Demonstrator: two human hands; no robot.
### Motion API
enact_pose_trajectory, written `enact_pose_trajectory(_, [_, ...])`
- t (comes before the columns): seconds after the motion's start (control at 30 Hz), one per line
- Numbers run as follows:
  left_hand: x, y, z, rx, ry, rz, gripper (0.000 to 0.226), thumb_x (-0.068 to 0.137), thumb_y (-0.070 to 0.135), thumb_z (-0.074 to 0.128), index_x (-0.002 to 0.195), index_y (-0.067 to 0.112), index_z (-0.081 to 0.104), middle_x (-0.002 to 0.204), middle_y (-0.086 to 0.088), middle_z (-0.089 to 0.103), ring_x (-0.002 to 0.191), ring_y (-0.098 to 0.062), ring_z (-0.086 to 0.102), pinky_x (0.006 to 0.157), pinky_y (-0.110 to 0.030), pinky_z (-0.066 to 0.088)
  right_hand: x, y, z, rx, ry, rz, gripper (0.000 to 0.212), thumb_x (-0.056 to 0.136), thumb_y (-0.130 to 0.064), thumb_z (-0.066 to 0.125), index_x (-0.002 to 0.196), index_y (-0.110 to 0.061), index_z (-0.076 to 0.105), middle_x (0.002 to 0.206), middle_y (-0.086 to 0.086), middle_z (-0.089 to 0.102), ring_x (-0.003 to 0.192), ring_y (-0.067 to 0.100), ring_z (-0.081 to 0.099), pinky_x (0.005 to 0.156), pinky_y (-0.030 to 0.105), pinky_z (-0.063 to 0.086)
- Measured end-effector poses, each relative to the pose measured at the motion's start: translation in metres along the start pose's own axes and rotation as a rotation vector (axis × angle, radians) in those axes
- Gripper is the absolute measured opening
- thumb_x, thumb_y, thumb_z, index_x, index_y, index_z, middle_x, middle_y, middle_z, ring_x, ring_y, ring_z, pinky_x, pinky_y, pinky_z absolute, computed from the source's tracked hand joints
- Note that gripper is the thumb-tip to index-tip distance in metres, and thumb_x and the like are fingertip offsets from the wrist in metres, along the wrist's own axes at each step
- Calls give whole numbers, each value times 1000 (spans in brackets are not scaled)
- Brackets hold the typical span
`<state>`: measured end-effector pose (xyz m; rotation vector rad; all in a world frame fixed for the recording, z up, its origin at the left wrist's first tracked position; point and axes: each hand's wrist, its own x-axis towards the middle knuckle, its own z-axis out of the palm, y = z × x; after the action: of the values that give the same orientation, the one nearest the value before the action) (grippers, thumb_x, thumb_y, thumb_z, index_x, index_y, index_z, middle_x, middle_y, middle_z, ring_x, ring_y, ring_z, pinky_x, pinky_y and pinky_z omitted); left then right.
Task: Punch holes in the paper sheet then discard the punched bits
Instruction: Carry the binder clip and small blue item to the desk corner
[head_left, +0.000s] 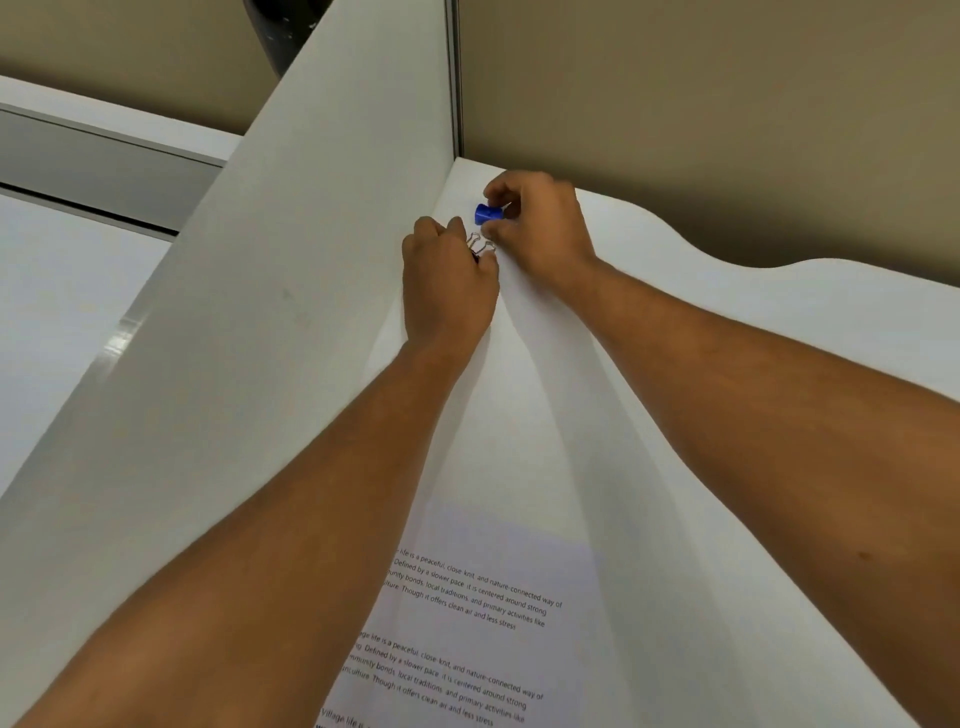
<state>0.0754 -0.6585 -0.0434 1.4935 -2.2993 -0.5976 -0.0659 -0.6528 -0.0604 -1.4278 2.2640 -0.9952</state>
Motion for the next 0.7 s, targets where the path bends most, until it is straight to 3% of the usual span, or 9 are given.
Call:
enact_pose_trajectory(0.17, [-9, 2, -3, 6, -3, -49, 19, 101, 21, 60, 108, 4, 65, 115, -16, 60, 111, -30, 56, 80, -27, 36, -4, -2, -4, 27, -25, 12, 38, 84, -9, 80, 122, -12, 73, 113, 1, 75, 95, 6, 65, 96, 25, 57])
enact_pose_trajectory(0.33, [-20, 9, -14, -60, -44, -103, 28, 99, 29, 67, 110, 4, 63, 122, -14, 56, 113, -27, 56, 83, -25, 39, -19, -8, -18, 73, -20, 97, 53, 88, -12, 80, 138, -18, 63, 136, 2, 66, 104, 10, 62, 91, 18, 49])
enact_pose_trajectory(0.43, [-42, 8, -24, -54, -53, -86, 48, 98, 39, 72, 133, 8, 60, 135, -11, 52, 125, -28, 53, 100, -32, 49, -55, -12, -38, 131, 77, 157, 45, 93, -11, 76, 135, -19, 63, 133, -6, 65, 102, 11, 64, 83, 7, 46])
enact_pose_trajectory(0.53, [-85, 8, -37, -34, -6, -32, 70, 100, 49, 66, 158, 14, 46, 152, -9, 47, 139, -26, 46, 113, -39, 44, -131, -21, -61, 193, 227, 192, 34, 100, -14, 66, 133, -22, 64, 126, -17, 61, 104, 6, 63, 82, 1, 45])
enact_pose_trajectory(0.63, [-142, 14, -48, -83, -26, 66, 70, 103, 52, 59, 162, 18, 41, 163, -9, 43, 150, -27, 41, 120, -45, 42, -227, -27, -82, 164, 285, 231, 30, 103, -21, 62, 132, -31, 63, 129, -22, 61, 110, -2, 63, 96, 14, 51])
enact_pose_trajectory(0.7, [-182, 21, -53, -91, -69, 178, 72, 104, 55, 54, 164, 19, 37, 170, -10, 37, 157, -30, 35, 127, -51, 35, -287, -30, -93, 68, 270, 230, 33, 104, -22, 62, 136, -33, 61, 136, -20, 60, 123, 2, 60, 107, 24, 49])
